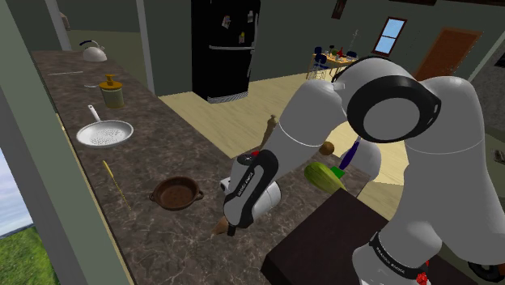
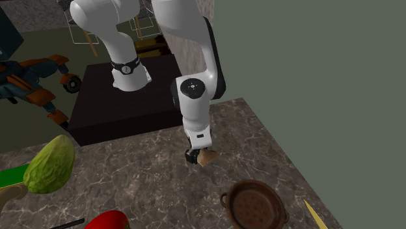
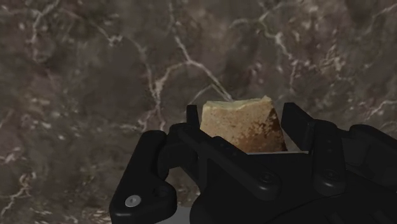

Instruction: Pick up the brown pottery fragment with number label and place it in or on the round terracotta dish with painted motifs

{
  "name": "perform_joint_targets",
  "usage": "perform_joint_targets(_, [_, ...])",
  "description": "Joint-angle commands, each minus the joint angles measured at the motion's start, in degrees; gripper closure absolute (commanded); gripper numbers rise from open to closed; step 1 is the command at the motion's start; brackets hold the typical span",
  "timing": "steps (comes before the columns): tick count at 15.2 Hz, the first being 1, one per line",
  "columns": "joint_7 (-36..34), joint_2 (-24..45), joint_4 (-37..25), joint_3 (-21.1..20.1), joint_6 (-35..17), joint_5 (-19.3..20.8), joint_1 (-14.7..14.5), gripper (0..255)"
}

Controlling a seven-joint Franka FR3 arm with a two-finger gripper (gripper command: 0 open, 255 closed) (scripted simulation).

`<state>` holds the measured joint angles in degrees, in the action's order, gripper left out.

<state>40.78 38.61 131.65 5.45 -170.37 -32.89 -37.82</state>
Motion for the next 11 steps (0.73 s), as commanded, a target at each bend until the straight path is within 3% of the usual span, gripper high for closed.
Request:
perform_joint_targets(1, [-0.27, -0.85, 0.37, 0.48, 0.47, 0.22, -0.46, 255])
perform_joint_targets(11, [-3.79, -9.42, 4.21, 6.19, 5.87, 3.77, -5.39, 255])
